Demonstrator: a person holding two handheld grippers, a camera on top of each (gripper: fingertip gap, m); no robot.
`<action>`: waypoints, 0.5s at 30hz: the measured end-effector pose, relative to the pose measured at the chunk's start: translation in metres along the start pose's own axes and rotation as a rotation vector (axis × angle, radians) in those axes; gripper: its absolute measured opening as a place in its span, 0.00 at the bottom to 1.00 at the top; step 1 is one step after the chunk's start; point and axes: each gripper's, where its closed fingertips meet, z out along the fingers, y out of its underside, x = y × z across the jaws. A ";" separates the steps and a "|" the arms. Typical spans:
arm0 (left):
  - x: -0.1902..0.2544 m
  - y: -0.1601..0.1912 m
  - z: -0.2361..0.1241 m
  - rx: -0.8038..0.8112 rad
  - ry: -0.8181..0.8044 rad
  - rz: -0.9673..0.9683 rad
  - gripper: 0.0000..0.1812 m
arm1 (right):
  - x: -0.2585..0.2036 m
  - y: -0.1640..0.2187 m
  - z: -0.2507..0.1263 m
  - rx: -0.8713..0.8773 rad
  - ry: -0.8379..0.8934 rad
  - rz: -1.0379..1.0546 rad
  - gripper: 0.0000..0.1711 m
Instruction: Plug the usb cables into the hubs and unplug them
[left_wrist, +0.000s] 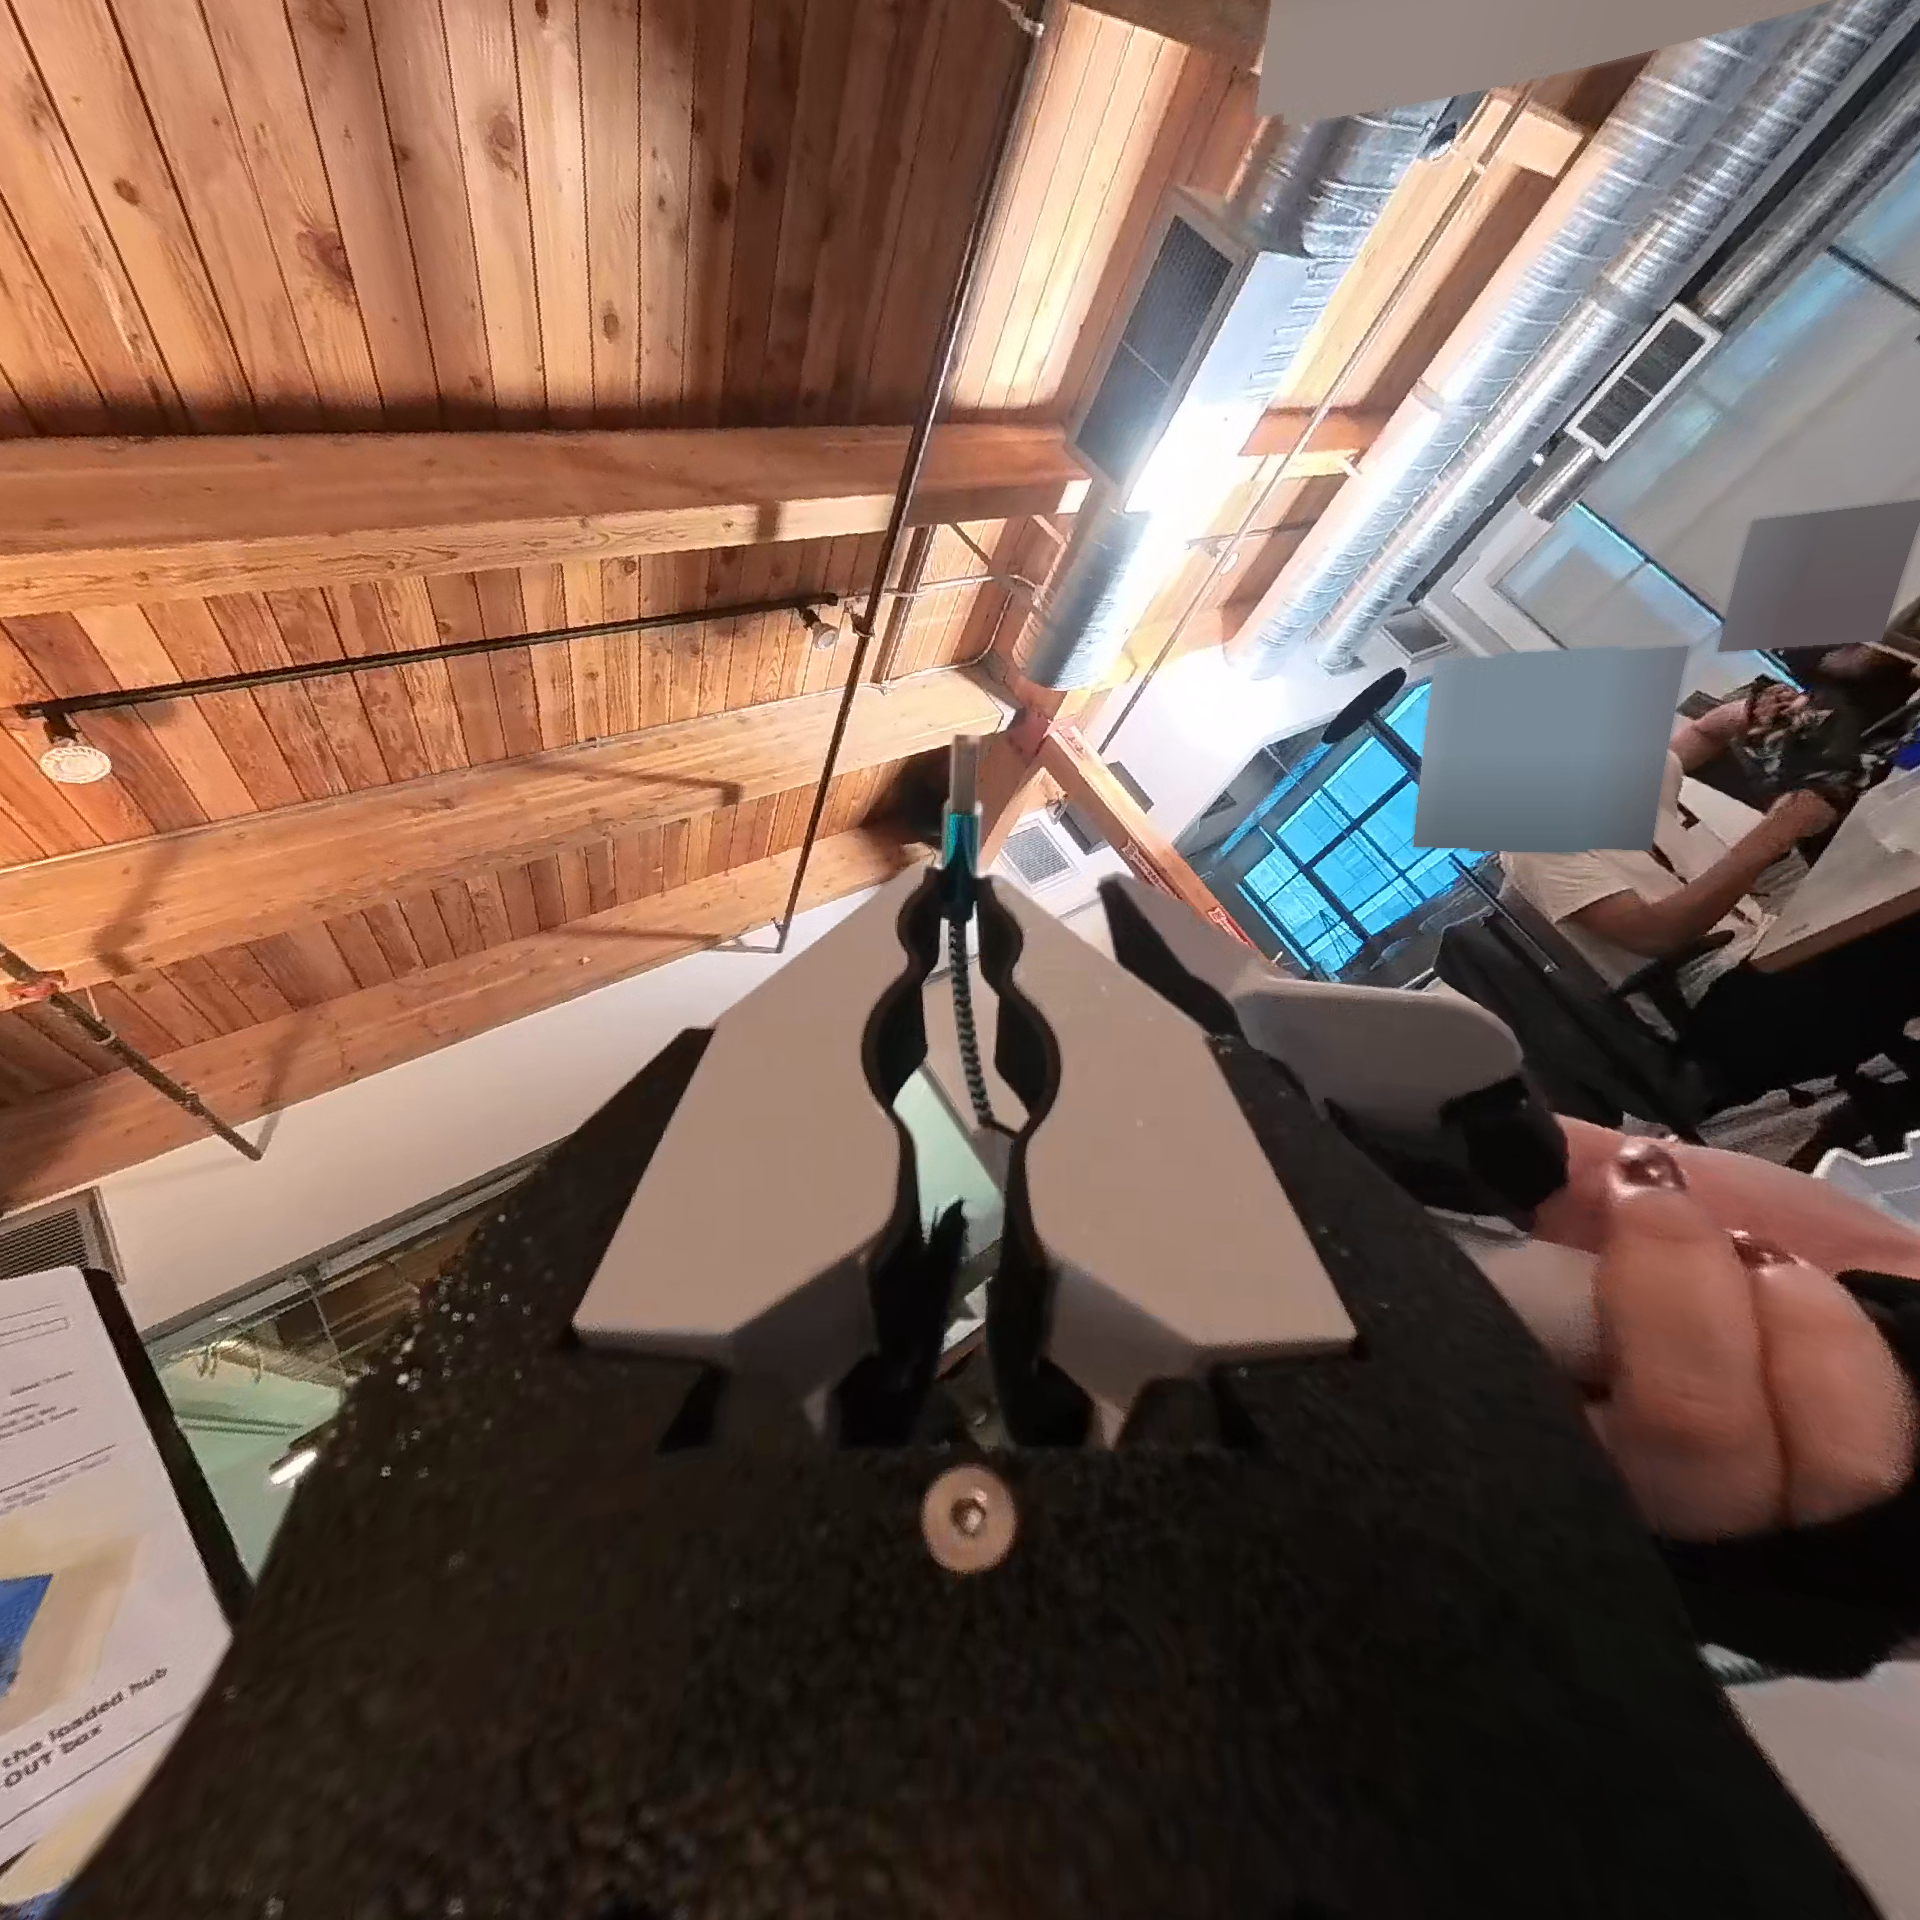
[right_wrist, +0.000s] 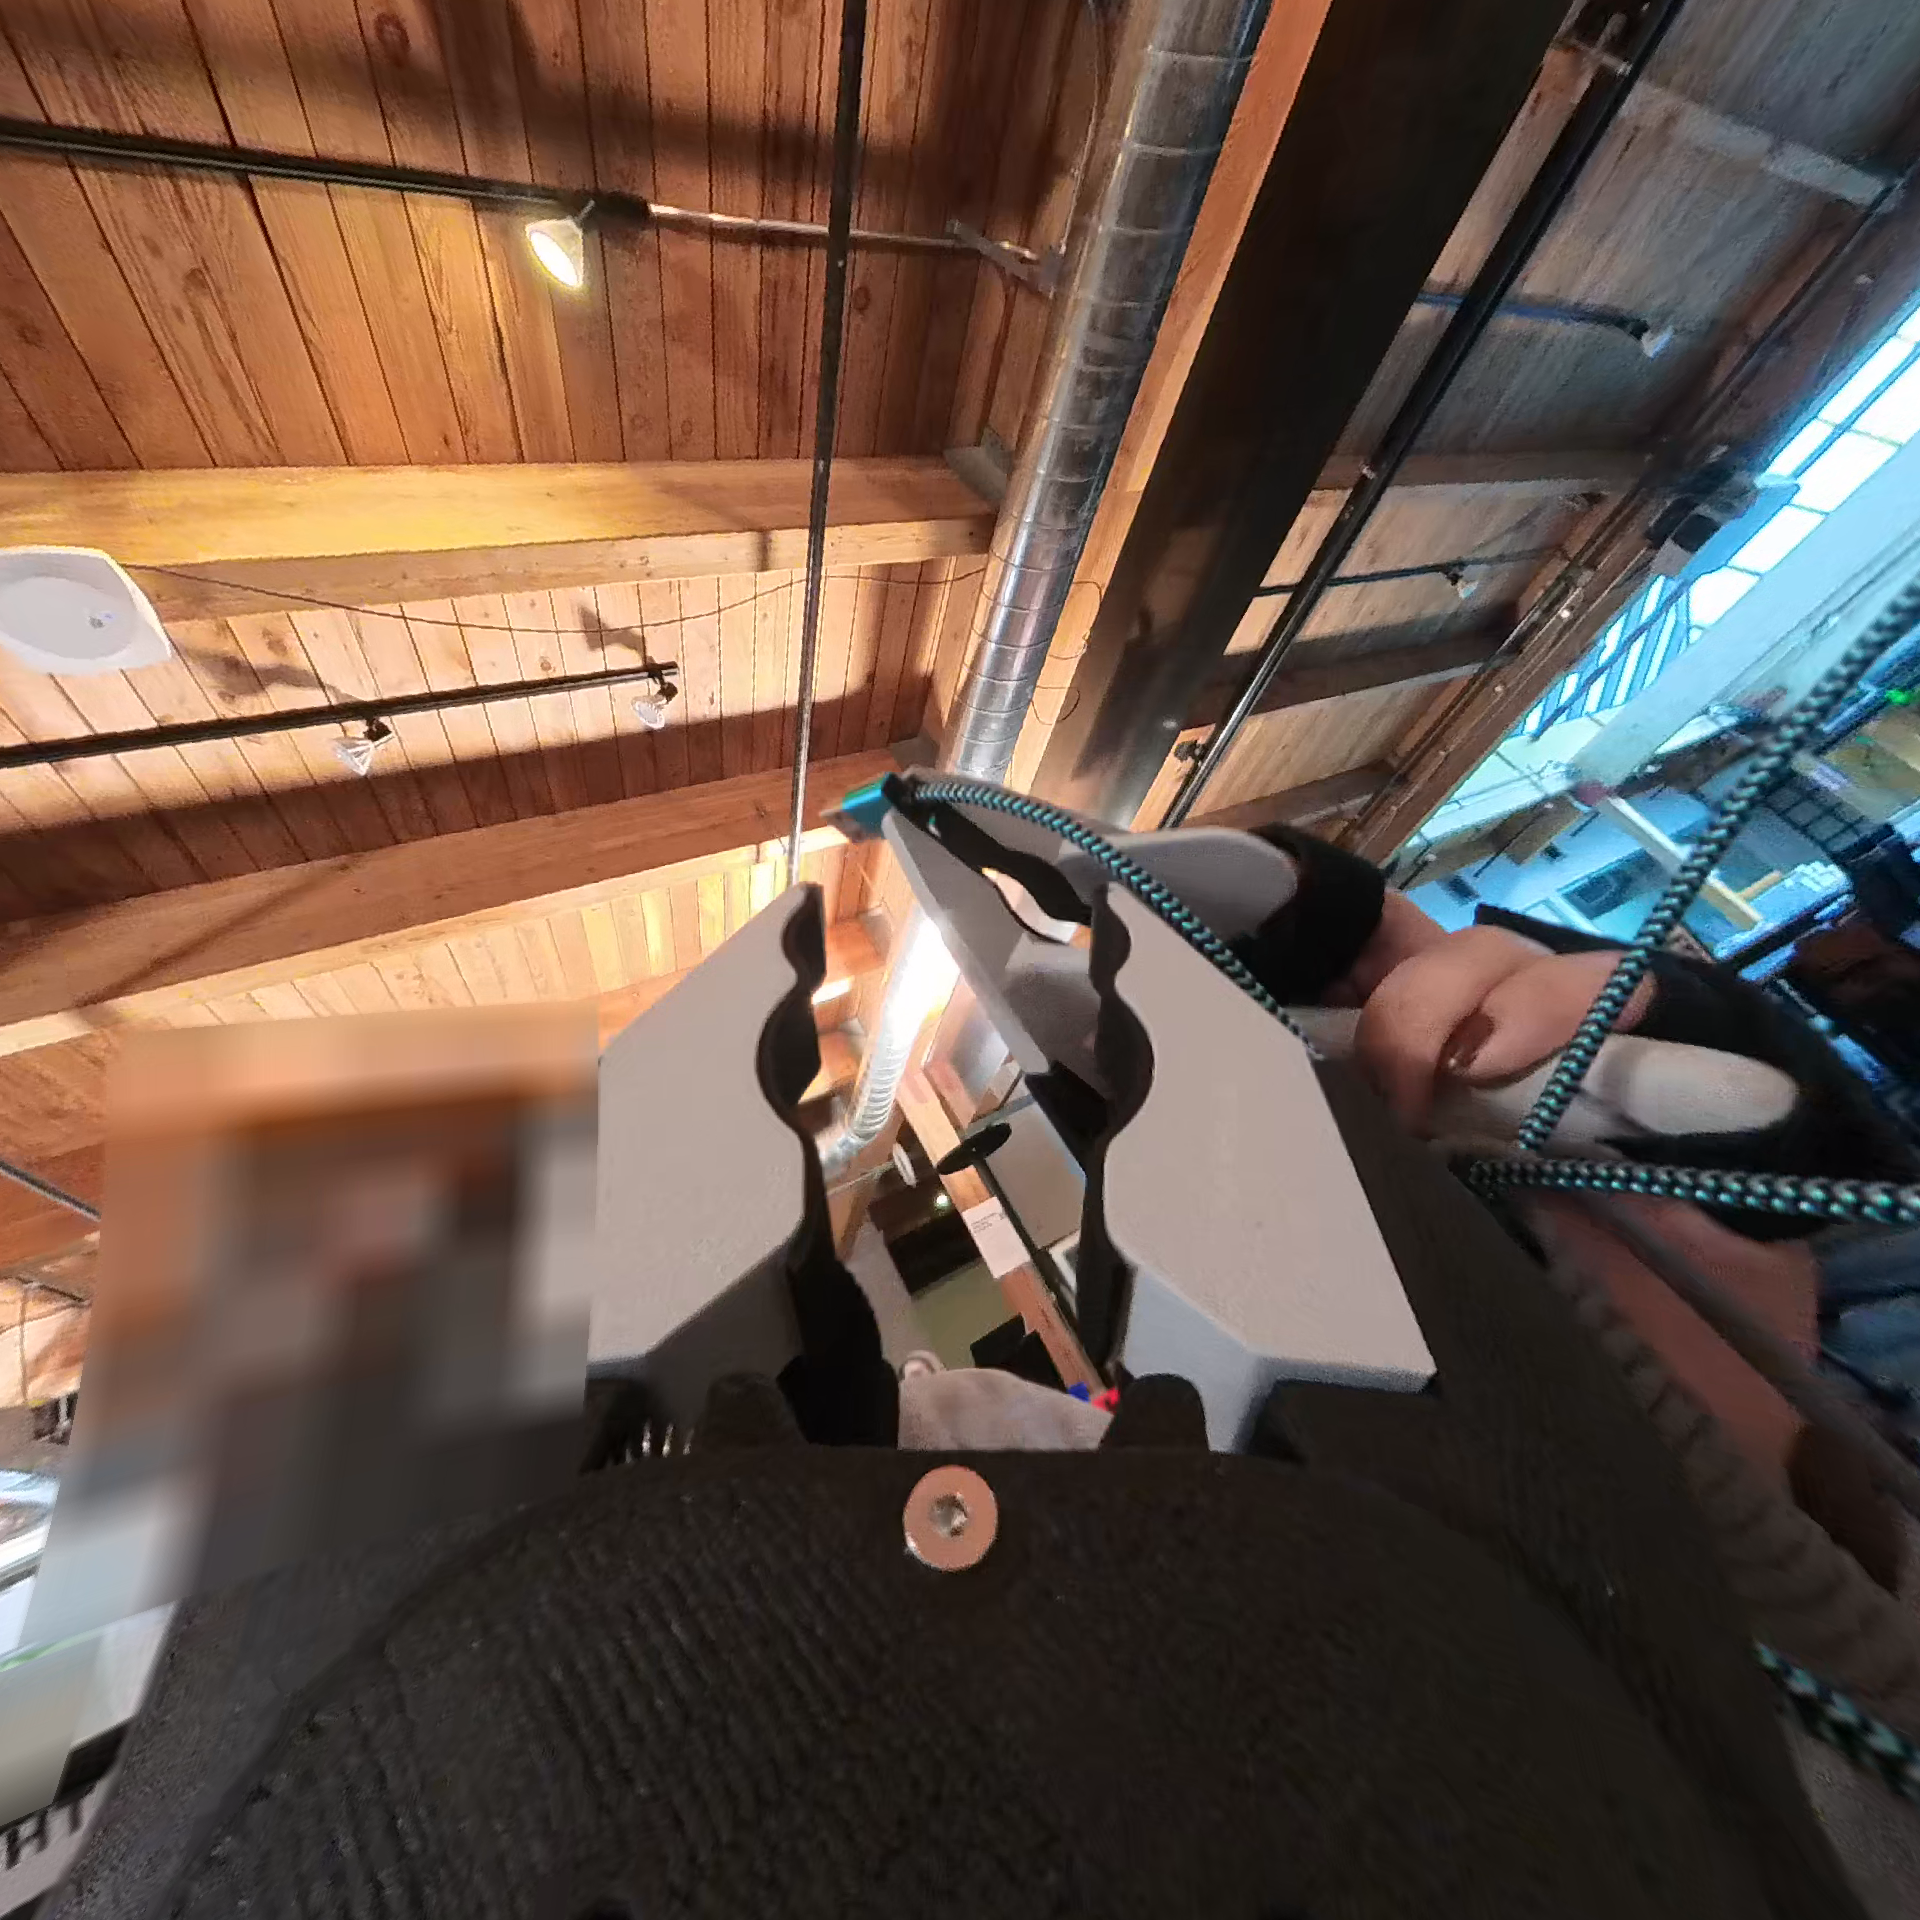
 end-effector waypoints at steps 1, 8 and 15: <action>0.000 0.000 0.000 0.001 0.013 -0.004 0.02 | -0.001 0.000 0.000 0.000 -0.006 0.003 0.29; 0.012 0.007 -0.002 -0.007 0.111 -0.070 0.02 | -0.004 -0.027 -0.010 0.219 0.015 -0.076 0.24; 0.021 0.021 -0.015 -0.017 0.116 -0.175 0.02 | -0.011 -0.039 -0.020 0.309 0.091 -0.267 0.12</action>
